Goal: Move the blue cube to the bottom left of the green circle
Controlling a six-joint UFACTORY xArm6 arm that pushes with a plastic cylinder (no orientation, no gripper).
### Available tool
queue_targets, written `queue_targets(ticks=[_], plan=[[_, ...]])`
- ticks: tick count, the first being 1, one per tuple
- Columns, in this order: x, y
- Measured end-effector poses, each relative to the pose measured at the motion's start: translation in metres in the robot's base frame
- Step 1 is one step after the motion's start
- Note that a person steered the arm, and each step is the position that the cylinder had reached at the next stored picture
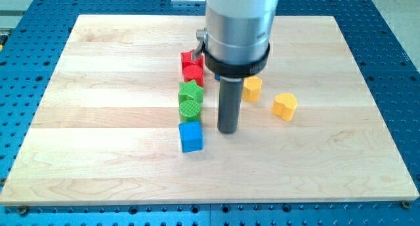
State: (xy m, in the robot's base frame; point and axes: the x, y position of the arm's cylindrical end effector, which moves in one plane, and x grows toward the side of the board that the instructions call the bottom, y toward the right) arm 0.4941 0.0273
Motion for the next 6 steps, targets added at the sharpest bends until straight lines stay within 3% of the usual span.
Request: queue_targets(ticks=[2,3,4,5,6], plan=[[0.0,-0.058],[0.003,-0.049],[0.012,-0.002],[0.05,-0.013],[0.051,-0.045]])
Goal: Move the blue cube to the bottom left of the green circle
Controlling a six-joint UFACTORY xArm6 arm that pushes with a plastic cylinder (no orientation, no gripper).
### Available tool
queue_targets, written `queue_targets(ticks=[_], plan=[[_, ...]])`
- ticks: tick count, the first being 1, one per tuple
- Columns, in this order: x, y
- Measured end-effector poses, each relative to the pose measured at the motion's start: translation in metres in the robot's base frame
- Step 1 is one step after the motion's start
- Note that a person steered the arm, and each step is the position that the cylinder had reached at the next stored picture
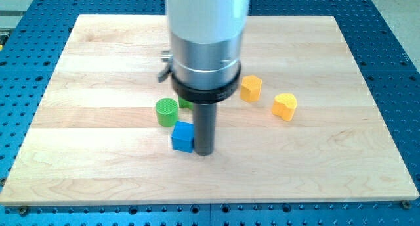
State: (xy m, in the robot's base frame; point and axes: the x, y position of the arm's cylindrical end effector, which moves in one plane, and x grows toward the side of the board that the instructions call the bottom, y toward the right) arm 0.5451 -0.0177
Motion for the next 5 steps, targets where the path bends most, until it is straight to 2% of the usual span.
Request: queue_targets(ticks=[1,2,4,5], plan=[[0.0,-0.032],[-0.005,-0.024],[-0.011,-0.046],[-0.02,-0.012]])
